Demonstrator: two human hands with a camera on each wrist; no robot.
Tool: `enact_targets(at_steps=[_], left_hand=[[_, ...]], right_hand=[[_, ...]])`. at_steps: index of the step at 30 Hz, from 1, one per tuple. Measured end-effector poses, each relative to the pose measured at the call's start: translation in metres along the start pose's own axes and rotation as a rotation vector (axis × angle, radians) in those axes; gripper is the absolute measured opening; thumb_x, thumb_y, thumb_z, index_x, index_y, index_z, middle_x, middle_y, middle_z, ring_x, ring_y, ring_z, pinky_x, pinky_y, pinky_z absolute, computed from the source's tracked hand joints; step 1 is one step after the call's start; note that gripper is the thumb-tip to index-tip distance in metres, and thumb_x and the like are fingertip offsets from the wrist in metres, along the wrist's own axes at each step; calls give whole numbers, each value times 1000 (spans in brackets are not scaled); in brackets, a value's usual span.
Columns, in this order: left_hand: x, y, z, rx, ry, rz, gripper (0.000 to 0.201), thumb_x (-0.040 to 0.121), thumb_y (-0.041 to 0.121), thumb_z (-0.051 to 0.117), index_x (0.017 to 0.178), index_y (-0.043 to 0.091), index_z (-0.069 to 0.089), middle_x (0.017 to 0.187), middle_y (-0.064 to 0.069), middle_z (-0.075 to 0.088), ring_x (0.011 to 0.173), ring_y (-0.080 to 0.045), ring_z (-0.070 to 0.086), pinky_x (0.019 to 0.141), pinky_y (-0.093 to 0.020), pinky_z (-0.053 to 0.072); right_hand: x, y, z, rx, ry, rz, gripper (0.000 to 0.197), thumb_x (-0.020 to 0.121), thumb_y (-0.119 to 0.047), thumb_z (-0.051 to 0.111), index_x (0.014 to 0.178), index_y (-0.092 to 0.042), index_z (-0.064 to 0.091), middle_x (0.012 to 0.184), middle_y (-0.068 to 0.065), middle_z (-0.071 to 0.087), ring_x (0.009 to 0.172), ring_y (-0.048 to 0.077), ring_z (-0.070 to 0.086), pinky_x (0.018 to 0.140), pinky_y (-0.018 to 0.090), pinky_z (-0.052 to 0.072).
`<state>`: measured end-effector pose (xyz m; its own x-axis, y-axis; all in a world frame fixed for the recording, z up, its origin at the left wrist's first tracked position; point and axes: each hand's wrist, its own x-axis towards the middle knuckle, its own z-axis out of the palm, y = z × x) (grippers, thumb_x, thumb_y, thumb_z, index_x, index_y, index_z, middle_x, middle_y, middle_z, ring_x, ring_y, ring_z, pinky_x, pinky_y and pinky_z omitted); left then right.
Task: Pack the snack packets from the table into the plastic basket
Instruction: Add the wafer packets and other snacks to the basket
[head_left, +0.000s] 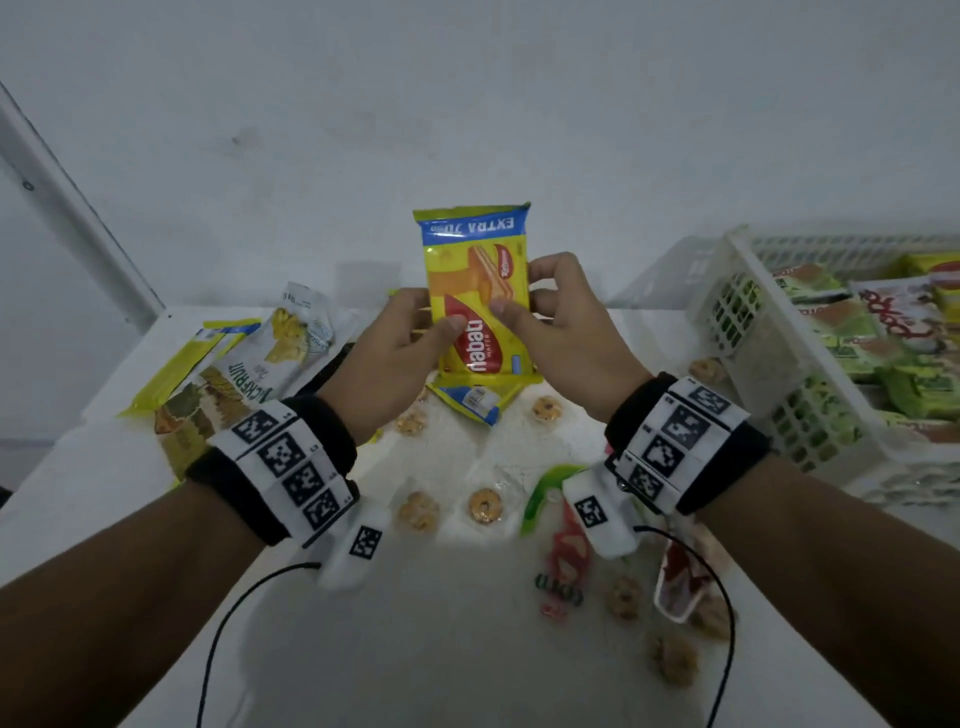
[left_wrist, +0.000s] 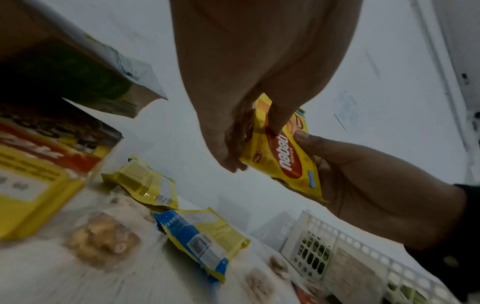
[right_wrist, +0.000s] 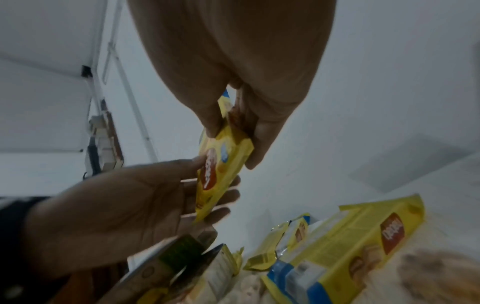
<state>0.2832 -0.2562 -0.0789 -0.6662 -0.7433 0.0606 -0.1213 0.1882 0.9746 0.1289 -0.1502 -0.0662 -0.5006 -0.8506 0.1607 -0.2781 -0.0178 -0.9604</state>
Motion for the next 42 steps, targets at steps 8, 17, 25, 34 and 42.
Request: enact_targets(at_steps=[8,17,25,34,42], left_hand=[[4,10,-1,-158,140,-15,18,104,16,56,120,8,56,106,-5,75,94,-20,75,75,-35,63],[8,10,-5,-82,164,-4,20,106,15,51,125,11,55,106,-1,74,88,-12,75,67,-24,60],[5,8,-3,-115,146,-95,22,106,12,49,127,6,55,110,-8,73,90,-20,75,65,-27,61],[2,2,-14,345,146,122,25,108,22,45,131,16,53,121,-2,68,104,-15,68,80,-23,56],[1,-5,-21,432,168,173,30,108,23,47,136,15,53,119,-2,67,99,-10,66,71,-7,50]], right_hand=[[8,21,-21,-844,-22,-306,48,105,-41,42,146,-18,36,128,8,54,106,27,60,79,45,54],[17,38,-26,-1436,-272,-318,40,100,-27,51,138,-15,46,126,10,51,106,30,52,70,37,40],[26,46,-26,-1384,-453,-187,52,102,-40,53,150,-25,38,141,6,46,123,27,49,82,37,43],[37,48,-12,-1424,-701,-95,53,105,-37,42,156,-34,30,149,3,47,133,28,51,102,44,49],[50,46,-9,-1408,-643,-110,51,99,-41,53,147,-29,41,134,5,58,121,27,57,91,39,49]])
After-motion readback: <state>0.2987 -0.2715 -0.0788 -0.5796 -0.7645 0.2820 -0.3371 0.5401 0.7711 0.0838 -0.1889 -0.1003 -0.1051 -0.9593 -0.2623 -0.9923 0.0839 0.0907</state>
